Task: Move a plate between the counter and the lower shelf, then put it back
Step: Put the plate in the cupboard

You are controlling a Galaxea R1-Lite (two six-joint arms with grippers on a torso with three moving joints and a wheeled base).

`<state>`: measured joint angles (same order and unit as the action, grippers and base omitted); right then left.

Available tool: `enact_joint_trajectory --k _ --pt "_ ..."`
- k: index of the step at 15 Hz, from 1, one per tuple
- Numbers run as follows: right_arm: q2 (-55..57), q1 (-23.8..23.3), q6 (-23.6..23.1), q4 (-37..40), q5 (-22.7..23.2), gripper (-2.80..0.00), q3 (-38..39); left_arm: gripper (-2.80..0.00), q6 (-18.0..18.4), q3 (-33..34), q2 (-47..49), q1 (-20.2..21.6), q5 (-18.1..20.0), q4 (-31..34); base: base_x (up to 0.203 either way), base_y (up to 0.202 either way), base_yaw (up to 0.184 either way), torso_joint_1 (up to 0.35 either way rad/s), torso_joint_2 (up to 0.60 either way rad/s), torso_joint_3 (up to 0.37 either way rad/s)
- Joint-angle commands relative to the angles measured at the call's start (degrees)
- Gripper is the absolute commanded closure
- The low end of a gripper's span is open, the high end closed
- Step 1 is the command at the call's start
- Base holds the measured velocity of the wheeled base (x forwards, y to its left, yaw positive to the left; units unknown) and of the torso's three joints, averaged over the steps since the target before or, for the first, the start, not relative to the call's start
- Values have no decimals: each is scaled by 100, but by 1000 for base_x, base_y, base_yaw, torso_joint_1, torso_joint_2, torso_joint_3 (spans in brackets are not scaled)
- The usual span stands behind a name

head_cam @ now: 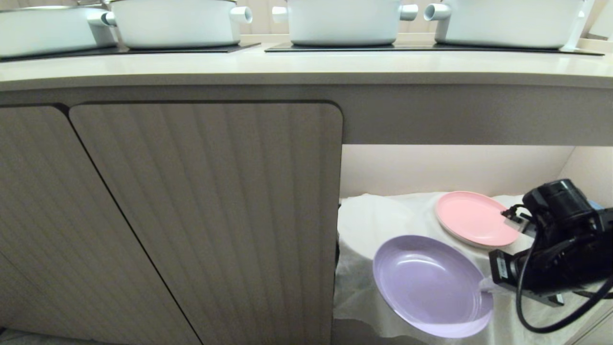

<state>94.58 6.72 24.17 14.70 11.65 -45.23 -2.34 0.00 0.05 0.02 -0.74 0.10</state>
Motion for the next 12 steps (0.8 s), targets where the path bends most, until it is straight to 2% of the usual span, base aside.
enact_joint_trajectory --k 1,5,12 --pt "513 5 134 -238 11 0 -31 0 -3 0 4 -2 -5 -1 0 0 0 0 0 0" --pt "947 5 514 -666 4 0 -323 0 -3 0 4 6 -5 -1 0 0 0 0 0 0" --pt "2089 47 774 -617 -228 0 -1791 0 -3 0 4 1 -5 -1 0 0 0 0 0 0"
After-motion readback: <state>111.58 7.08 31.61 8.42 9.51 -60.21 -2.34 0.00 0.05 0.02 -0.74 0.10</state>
